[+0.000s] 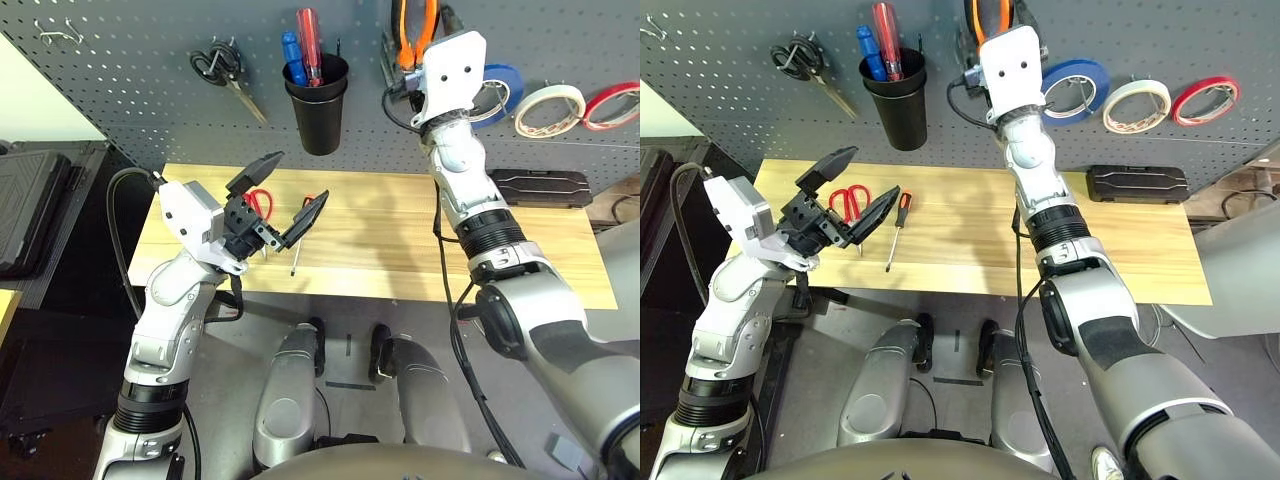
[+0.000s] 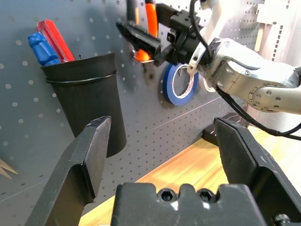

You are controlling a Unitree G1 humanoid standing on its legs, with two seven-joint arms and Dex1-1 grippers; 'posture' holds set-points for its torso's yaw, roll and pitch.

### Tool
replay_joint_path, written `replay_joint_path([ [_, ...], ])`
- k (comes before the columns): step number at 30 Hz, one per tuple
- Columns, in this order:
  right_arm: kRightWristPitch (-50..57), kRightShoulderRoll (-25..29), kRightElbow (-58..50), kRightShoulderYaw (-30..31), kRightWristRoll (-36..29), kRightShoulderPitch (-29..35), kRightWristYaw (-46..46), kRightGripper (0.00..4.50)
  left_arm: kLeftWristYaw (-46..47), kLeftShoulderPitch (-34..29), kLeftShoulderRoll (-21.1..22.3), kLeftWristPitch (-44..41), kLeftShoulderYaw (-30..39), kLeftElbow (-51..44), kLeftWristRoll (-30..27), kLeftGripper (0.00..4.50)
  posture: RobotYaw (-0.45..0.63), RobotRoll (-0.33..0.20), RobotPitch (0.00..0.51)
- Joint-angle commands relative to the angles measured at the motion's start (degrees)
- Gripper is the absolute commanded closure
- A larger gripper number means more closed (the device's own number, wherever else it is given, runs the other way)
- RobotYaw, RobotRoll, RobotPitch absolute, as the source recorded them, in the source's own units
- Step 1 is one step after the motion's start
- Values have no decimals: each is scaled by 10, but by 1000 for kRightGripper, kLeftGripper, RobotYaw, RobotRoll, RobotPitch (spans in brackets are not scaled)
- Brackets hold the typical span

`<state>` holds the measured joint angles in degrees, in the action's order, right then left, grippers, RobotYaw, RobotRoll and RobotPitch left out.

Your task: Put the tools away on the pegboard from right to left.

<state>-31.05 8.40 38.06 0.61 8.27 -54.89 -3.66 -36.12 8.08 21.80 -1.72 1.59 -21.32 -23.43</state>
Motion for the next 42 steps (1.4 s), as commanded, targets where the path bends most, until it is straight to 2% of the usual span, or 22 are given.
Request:
replay_joint_path([
  [1,-25,15,-80,-3,12,35,-5,34,-9,-6,4,5,-5,7,7,0,243,0,240],
  [10,-40,53,-292,6,-10,150,64,34,-11,-8,7,5,-4,8,4,0,223,0,240],
  [16,103,120,-403,26,-80,286,198,34,-1,-17,23,-31,-4,3,6,0,205,0,245],
  [20,121,168,-408,33,-99,346,273,34,4,-21,37,-74,-7,3,8,0,193,0,248],
  [25,236,204,-405,32,-169,399,363,34,15,-20,44,-89,-8,19,30,0,183,0,254],
  [35,289,210,-407,39,-170,464,418,34,62,-26,27,-100,-18,59,87,0,170,0,274],
  [42,373,211,-418,46,-183,496,445,34,103,-25,-2,-120,-52,95,139,0,157,0,285],
])
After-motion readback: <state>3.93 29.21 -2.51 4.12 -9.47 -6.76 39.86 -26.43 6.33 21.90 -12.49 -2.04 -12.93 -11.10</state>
